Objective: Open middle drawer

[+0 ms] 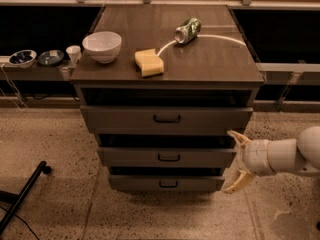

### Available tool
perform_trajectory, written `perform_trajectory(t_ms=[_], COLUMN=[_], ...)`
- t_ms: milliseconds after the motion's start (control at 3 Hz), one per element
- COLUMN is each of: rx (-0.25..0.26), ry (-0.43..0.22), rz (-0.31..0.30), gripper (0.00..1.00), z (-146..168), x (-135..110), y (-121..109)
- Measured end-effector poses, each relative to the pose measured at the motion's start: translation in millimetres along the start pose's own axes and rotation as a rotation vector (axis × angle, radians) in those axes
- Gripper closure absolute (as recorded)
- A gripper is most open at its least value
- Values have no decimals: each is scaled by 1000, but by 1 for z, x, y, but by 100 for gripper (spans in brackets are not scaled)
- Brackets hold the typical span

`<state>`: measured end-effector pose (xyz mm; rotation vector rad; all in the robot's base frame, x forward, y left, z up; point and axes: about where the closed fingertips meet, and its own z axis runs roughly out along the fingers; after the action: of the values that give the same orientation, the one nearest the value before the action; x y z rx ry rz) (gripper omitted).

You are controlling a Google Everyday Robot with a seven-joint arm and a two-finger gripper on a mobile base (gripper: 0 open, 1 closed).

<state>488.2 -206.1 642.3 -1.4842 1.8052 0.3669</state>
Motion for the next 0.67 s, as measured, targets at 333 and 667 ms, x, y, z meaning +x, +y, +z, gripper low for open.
perform_trajectory(t_ms=[333,667], rx=[-30,-80], ry=[109,199], rz=[-26,-75], gripper=[0,0], z=[23,57], x=[39,100], y=[-13,-12])
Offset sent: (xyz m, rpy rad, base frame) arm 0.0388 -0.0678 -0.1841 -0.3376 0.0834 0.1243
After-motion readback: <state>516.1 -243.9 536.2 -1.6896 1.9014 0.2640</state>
